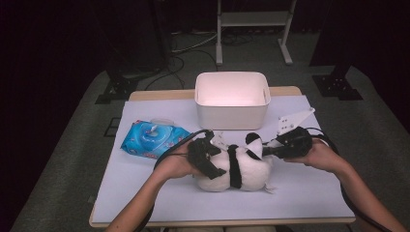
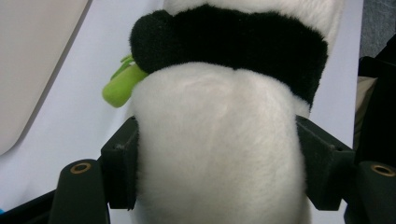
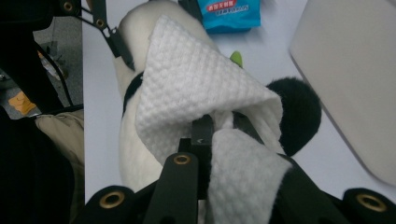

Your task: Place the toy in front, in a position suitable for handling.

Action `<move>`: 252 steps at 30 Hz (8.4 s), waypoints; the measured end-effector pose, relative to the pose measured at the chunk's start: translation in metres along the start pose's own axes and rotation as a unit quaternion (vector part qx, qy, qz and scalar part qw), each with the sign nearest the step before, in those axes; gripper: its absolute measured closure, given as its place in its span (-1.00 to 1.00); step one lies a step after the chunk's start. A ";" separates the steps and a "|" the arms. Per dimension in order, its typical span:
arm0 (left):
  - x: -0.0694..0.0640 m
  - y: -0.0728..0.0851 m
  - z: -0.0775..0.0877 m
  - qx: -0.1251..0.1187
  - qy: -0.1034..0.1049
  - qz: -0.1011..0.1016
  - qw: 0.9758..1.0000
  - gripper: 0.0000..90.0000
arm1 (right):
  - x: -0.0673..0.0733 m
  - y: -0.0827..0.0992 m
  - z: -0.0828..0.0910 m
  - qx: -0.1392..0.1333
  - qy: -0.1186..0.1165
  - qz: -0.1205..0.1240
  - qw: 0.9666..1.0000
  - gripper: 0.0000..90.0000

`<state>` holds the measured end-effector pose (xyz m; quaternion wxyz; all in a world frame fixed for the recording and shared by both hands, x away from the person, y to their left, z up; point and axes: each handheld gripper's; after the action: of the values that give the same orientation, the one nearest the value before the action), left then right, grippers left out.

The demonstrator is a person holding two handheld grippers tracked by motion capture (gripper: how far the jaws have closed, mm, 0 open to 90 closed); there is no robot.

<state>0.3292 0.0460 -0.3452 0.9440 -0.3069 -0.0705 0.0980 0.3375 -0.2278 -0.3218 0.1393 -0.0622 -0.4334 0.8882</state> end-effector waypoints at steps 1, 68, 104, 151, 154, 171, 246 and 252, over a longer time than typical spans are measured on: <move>-0.001 0.000 0.000 0.000 0.001 -0.001 1.000 -0.38 | -0.001 -0.004 -0.002 0.001 0.000 0.006 1.000 0.79; 0.028 -0.025 -0.009 -0.009 0.121 0.034 0.992 0.38 | 0.044 0.009 0.005 -0.006 -0.023 0.047 0.999 0.74; 0.024 -0.058 0.005 -0.012 0.051 -0.026 0.998 0.75 | 0.040 0.009 0.021 -0.024 -0.009 0.043 0.999 0.79; -0.002 -0.039 0.007 -0.043 0.106 -0.027 0.993 0.43 | 0.022 0.038 -0.006 0.017 -0.012 -0.004 1.000 0.79; -0.002 -0.034 0.015 -0.064 0.115 -0.020 0.991 0.30 | 0.017 0.050 0.004 0.013 -0.001 -0.017 1.000 0.79; 0.003 -0.014 0.031 -0.086 0.089 0.003 0.992 0.09 | 0.002 0.154 0.060 0.064 0.089 -0.127 0.986 0.78; 0.019 0.056 0.047 -0.136 0.012 0.079 0.988 -0.53 | -0.003 0.095 0.089 0.047 0.090 -0.094 0.990 -0.05; 0.020 0.059 0.049 -0.137 0.006 0.080 0.987 -0.56 | -0.008 0.091 0.084 0.043 0.087 -0.090 0.991 -0.06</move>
<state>0.3308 0.1248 -0.3393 0.8825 -0.4386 -0.0527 0.1612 0.3082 -0.3469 -0.3416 0.2580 -0.0937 -0.3846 0.8813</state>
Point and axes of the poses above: each handheld gripper's, and its own axes: z roughly backward along the jaws, y roughly out of its underside, x roughly to its left, and after that the axes turned 4 degrees about -x, right-handed
